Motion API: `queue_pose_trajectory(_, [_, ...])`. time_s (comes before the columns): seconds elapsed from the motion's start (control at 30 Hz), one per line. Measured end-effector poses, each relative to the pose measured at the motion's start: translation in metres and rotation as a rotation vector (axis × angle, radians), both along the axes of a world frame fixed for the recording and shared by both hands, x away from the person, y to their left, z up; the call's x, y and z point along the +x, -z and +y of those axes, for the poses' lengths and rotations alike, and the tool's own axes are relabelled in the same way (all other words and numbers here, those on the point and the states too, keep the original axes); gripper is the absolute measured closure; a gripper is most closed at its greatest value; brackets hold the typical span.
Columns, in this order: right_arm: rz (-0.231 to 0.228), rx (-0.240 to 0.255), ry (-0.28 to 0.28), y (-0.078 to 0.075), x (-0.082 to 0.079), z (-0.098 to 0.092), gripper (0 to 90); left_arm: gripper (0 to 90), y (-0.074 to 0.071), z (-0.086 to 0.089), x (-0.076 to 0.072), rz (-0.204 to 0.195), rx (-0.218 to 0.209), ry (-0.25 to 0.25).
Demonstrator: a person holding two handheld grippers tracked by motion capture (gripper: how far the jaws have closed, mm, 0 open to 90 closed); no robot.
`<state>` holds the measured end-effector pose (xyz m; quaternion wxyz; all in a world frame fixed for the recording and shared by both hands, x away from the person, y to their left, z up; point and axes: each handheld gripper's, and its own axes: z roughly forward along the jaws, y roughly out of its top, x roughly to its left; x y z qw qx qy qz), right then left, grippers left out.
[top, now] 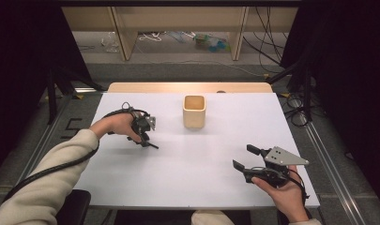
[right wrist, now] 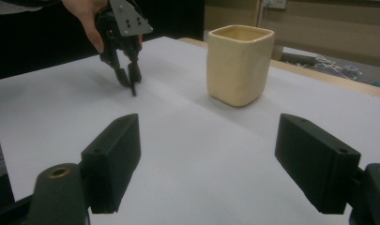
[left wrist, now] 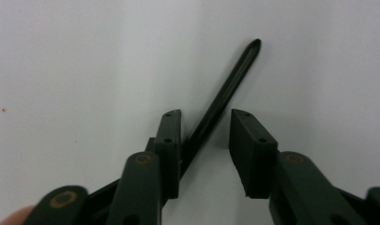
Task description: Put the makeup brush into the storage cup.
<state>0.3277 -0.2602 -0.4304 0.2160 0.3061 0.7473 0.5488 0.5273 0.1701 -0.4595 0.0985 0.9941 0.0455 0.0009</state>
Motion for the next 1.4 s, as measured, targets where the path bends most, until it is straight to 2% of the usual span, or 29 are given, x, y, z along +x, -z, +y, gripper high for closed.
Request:
queue_pose_trajectory(0.07, [0.002,-0.007,0.004,0.0,0.0,0.0,24.0,73.6,-0.001,-0.002,0.001,-0.009,0.015,0.02])
queue_pose_trajectory(0.2, [0.003,-0.003,0.003,0.0,0.0,0.0,24.0,83.3,-0.001,-0.004,-0.001,-0.004,0.041,0.014])
queue_pose_trajectory(0.43, [0.003,-0.005,0.004,0.0,0.0,0.0,24.1,83.7,-0.001,-0.009,-0.001,-0.005,0.067,0.014])
queue_pose_trajectory(0.67, [0.004,-0.003,0.002,0.0,0.0,0.0,24.1,83.8,-0.001,-0.009,0.0,0.002,0.071,0.016])
queue_pose_trajectory(0.7, [0.028,0.007,-0.002,0.0,-0.001,0.0,24.1,83.8,-0.001,-0.009,0.0,0.002,0.072,0.017])
queue_pose_trajectory(0.77, [0.014,0.001,0.001,0.0,-0.001,0.0,24.1,83.9,-0.001,-0.009,-0.001,0.005,0.077,0.019])
queue_pose_trajectory(0.8, [0.03,0.008,-0.002,0.0,-0.001,0.001,24.2,83.9,-0.001,-0.009,-0.001,0.004,0.078,0.019])
queue_pose_trajectory(0.9, [0.004,-0.006,0.004,0.0,0.0,0.0,24.2,83.9,-0.001,-0.008,-0.001,0.007,0.08,0.016])
queue_pose_trajectory(0.93, [0.019,-0.001,0.003,0.0,-0.001,0.0,24.2,83.9,-0.002,-0.008,-0.001,0.007,0.083,0.02])
queue_pose_trajectory(0.97, [0.031,0.002,0.002,0.0,-0.002,0.0,24.2,83.9,-0.002,-0.008,-0.002,0.007,0.082,0.019])
queue_pose_trajectory(1.23, [0.032,0.003,-0.002,0.0,-0.001,0.001,24.2,83.9,-0.007,-0.005,-0.002,0.005,0.076,0.025])
queue_pose_trajectory(1.27, [0.013,-0.007,0.0,0.0,0.0,0.0,24.2,83.9,-0.007,-0.006,-0.003,0.008,0.075,0.025])
queue_pose_trajectory(1.4, [0.011,-0.007,0.003,0.001,0.0,0.001,24.3,84.0,-0.012,-0.007,-0.006,0.004,0.068,0.037])
